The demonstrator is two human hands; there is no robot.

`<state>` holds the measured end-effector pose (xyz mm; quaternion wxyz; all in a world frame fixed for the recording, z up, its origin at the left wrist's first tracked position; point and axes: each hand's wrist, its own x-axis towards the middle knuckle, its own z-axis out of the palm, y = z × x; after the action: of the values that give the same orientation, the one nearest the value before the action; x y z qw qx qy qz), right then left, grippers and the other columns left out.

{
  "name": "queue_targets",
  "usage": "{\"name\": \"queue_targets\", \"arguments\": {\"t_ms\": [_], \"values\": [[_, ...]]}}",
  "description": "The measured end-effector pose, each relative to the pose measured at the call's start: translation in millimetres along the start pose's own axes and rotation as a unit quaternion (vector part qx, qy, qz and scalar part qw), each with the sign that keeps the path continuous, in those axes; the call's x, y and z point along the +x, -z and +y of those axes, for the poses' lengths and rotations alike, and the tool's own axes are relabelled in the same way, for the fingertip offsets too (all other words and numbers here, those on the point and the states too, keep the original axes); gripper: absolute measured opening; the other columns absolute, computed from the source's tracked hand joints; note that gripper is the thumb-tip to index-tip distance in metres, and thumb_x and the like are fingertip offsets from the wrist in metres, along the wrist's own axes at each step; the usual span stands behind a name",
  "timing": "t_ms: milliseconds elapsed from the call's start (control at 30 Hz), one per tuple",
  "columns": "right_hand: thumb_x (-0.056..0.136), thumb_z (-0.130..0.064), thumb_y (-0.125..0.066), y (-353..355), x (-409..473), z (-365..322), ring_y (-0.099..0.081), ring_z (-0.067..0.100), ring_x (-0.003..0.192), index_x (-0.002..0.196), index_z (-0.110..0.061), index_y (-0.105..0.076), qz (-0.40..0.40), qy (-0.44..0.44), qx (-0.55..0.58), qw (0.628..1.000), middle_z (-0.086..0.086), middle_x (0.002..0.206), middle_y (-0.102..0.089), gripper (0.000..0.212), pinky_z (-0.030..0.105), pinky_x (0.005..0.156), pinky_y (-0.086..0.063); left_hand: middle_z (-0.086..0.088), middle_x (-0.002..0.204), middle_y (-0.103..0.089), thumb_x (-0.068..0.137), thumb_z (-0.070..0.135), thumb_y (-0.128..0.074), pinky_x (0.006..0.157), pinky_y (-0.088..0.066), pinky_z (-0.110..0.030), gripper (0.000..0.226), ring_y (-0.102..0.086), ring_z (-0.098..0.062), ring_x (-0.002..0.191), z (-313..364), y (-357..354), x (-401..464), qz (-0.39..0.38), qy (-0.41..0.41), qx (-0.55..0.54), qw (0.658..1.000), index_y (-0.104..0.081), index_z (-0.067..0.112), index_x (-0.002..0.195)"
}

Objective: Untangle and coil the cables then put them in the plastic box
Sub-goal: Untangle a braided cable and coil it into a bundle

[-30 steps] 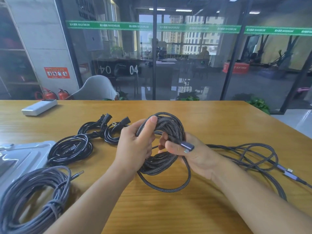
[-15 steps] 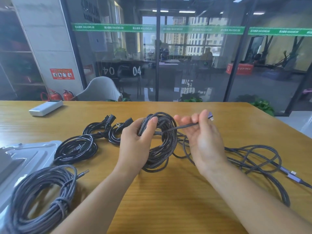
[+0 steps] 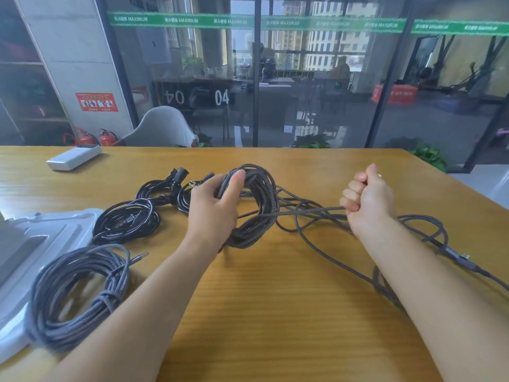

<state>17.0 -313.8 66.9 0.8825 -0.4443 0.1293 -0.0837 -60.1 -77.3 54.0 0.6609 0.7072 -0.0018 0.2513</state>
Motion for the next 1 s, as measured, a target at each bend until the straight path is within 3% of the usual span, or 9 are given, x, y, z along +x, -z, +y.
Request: {"name": "queue_targets", "arguments": {"t_ms": [100, 300, 433, 533, 633, 733, 833, 933, 1000], "values": [[0.111, -0.046, -0.044, 5.0, 9.9, -2.0, -0.02, 0.01, 0.041, 0.07, -0.021, -0.043, 0.035, 0.002, -0.01, 0.999, -0.009, 0.053, -0.027, 0.048, 0.024, 0.038, -0.015, -0.011, 0.07, -0.032, 0.105, 0.037, -0.061, 0.054, -0.024, -0.043, 0.053, -0.027, -0.023, 0.057, 6.5, -4.2, -3.3, -0.016, 0.008, -0.015, 1.0, -0.049, -0.013, 0.091], [0.11, -0.046, -0.047, 15.0, 16.0, -0.7, -0.019, 0.011, 0.043, 0.068, -0.02, -0.045, 0.072, 0.006, -0.03, 0.997, -0.009, 0.054, -0.029, 0.049, 0.024, 0.039, -0.016, -0.005, 0.062, -0.036, 0.104, 0.04, -0.06, 0.055, -0.037, -0.041, 0.055, -0.034, -0.023, 0.05, 7.9, -7.1, -9.6, -0.043, -0.01, 0.007, 0.999, -0.043, -0.008, 0.085], [0.109, -0.047, -0.047, 20.1, 19.5, -1.4, -0.02, 0.01, 0.045, 0.07, -0.02, -0.047, 0.078, 0.012, -0.048, 0.996, -0.008, 0.057, -0.03, 0.047, 0.023, 0.038, -0.016, -0.001, 0.062, -0.043, 0.105, 0.04, -0.061, 0.053, -0.04, -0.04, 0.041, -0.038, -0.022, 0.049, 7.1, -10.6, -12.3, -0.059, -0.019, 0.008, 0.998, -0.056, 0.004, 0.086], [0.109, -0.049, -0.046, 19.9, 17.7, 4.0, -0.024, 0.009, 0.045, 0.078, -0.019, -0.05, 0.032, 0.05, -0.11, 0.992, -0.009, 0.057, -0.034, 0.043, 0.022, 0.038, -0.02, -0.003, 0.065, -0.043, 0.106, 0.034, -0.06, 0.053, -0.039, -0.037, 0.028, -0.036, -0.022, 0.051, 7.9, -6.8, -11.7, -0.078, -0.028, -0.014, 0.996, -0.059, 0.018, 0.083], [0.111, -0.047, -0.04, 15.3, 15.0, 15.5, -0.026, 0.008, 0.047, 0.093, -0.02, -0.051, -0.016, 0.104, -0.213, 0.971, -0.008, 0.061, -0.036, 0.034, 0.021, 0.041, -0.023, -0.007, 0.068, -0.04, 0.107, 0.032, -0.057, 0.053, -0.037, -0.035, 0.03, -0.035, -0.022, 0.055, 7.6, -3.6, -11.9, -0.094, -0.018, -0.04, 0.995, -0.06, 0.006, 0.094], [0.113, -0.033, -0.037, 11.6, 13.2, 27.5, -0.027, 0.01, 0.05, 0.095, -0.02, -0.048, -0.049, 0.133, -0.247, 0.959, -0.007, 0.065, -0.04, 0.025, 0.021, 0.041, -0.023, -0.009, 0.07, -0.041, 0.107, 0.041, -0.053, 0.061, -0.035, -0.039, 0.042, -0.037, -0.026, 0.063, 6.0, -4.3, -13.3, -0.104, 0.003, -0.072, 0.992, -0.059, 0.002, 0.095], [0.11, -0.017, -0.037, 11.2, 10.0, 32.4, -0.033, 0.008, 0.056, 0.103, -0.019, -0.065, -0.119, 0.177, -0.296, 0.931, -0.007, 0.072, -0.044, 0.029, 0.019, 0.046, -0.027, -0.009, 0.071, -0.047, 0.104, 0.051, -0.049, 0.073, -0.031, -0.045, 0.044, -0.04, -0.03, 0.073, 7.9, -6.2, -16.4, -0.114, 0.035, -0.096, 0.988, -0.063, 0.014, 0.084], [0.11, -0.019, -0.048, 10.0, 3.9, 33.9, -0.036, 0.009, 0.061, 0.113, -0.03, -0.074, -0.186, 0.184, -0.342, 0.902, -0.01, 0.068, -0.045, 0.028, 0.023, 0.051, -0.03, -0.011, 0.073, -0.051, 0.107, 0.053, -0.044, 0.078, -0.033, -0.045, 0.056, -0.044, -0.029, 0.076, 7.5, -6.8, -16.9, -0.108, 0.051, -0.098, 0.988, -0.056, 0.007, 0.077], [0.106, -0.021, -0.059, 8.8, 1.0, 35.8, -0.046, 0.007, 0.063, 0.111, -0.031, -0.074, -0.202, 0.176, -0.359, 0.894, -0.015, 0.066, -0.054, 0.019, 0.021, 0.056, -0.04, -0.012, 0.075, -0.051, 0.107, 0.056, -0.043, 0.079, -0.033, -0.044, 0.059, -0.044, -0.028, 0.077, 7.1, -5.6, -15.7, -0.094, 0.059, -0.098, 0.989, -0.055, 0.009, 0.074]]}}
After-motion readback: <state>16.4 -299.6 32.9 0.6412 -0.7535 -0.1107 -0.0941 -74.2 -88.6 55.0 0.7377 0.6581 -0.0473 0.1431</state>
